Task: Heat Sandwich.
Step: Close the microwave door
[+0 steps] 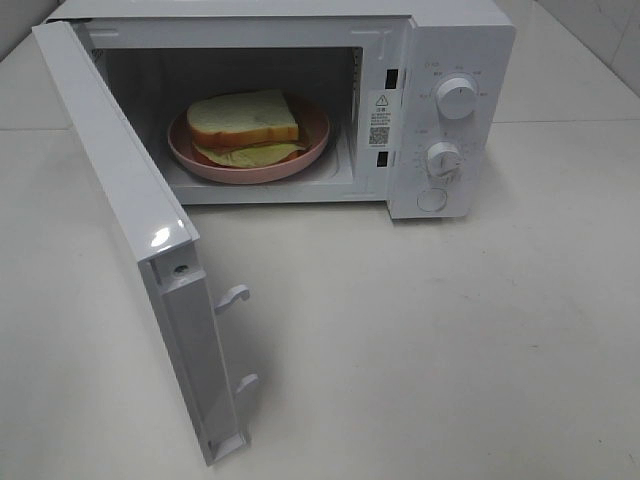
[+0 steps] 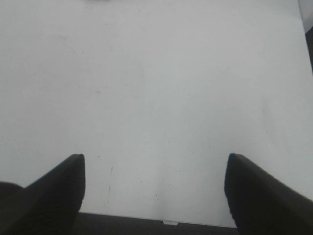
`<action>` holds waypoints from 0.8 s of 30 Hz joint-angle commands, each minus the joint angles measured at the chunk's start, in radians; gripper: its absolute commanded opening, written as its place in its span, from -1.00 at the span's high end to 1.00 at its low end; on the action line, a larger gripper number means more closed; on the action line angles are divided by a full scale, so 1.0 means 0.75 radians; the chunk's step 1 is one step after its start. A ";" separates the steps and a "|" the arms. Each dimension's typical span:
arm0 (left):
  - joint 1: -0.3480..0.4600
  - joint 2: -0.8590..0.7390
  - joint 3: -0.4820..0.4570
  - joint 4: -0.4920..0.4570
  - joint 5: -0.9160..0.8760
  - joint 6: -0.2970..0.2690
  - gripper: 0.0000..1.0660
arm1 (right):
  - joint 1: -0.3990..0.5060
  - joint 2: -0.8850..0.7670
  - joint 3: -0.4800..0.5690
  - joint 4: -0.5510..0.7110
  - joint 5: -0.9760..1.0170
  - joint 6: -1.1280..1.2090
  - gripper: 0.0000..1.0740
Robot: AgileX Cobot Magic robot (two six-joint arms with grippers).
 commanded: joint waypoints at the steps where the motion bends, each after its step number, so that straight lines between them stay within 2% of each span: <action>1: 0.004 -0.039 0.003 -0.011 -0.007 -0.001 -0.90 | -0.053 -0.064 0.007 0.020 -0.008 0.001 -0.42; 4: 0.004 -0.039 0.003 -0.011 -0.007 -0.001 -0.90 | -0.131 -0.157 0.007 0.055 -0.008 -0.025 -0.42; 9: 0.004 -0.039 0.003 -0.011 -0.007 -0.001 -0.90 | -0.184 -0.265 0.007 0.061 -0.008 -0.029 -0.42; 15: 0.004 -0.039 0.003 -0.011 -0.007 -0.001 -0.90 | -0.188 -0.384 0.008 0.063 -0.008 -0.028 -0.42; 24: 0.004 -0.033 0.003 -0.011 -0.007 -0.001 -0.90 | -0.188 -0.381 0.011 0.061 -0.008 -0.024 -0.42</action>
